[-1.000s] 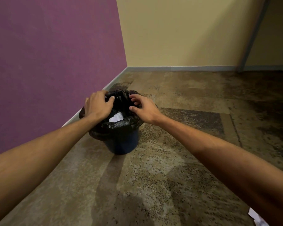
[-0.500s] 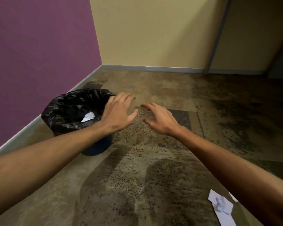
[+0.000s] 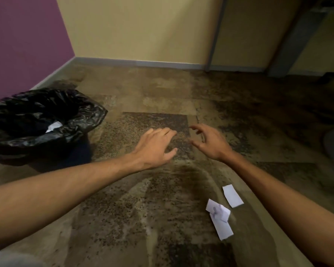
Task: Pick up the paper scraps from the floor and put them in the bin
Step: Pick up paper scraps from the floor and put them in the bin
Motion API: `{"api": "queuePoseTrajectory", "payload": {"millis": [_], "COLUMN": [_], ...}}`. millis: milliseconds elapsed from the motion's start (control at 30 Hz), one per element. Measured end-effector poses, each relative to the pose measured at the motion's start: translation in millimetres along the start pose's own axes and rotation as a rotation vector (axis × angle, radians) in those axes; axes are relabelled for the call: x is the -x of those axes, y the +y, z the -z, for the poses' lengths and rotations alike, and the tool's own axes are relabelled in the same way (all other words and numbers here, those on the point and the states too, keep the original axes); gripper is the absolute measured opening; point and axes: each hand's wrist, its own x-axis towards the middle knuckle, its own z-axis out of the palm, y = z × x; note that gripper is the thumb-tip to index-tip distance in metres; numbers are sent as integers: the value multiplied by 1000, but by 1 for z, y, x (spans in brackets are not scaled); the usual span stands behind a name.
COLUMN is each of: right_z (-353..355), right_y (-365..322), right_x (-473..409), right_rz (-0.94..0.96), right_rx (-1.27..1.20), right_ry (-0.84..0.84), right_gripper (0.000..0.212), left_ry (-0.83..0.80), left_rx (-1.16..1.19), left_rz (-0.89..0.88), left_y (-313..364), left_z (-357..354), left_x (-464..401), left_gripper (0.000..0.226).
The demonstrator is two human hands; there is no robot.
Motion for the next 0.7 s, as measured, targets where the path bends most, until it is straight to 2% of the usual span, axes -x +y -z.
{"api": "queuePoseTrajectory", "payload": {"millis": [133,333,467,700], "right_z": [12,17,11,-14], "right_y": [42,91,109,132], "right_x": [26,69,95,124], "right_rz": [-135,-248,-307,-426], "right_rx": [-33,-26,-28,-57], "right_ry": [-72,-155,-206,-326], "right_gripper": [46,42,25,47], "left_ry": [-85,-198,-250,-326], "left_rx": [105,119,126,164], "left_rz": [-46,-100,-121,-152], "left_y": [19,38,43,55], "left_z": [-27,-60,-78,-104], "left_x": [11,19,25,23], "left_gripper": [58,62,62,62]}}
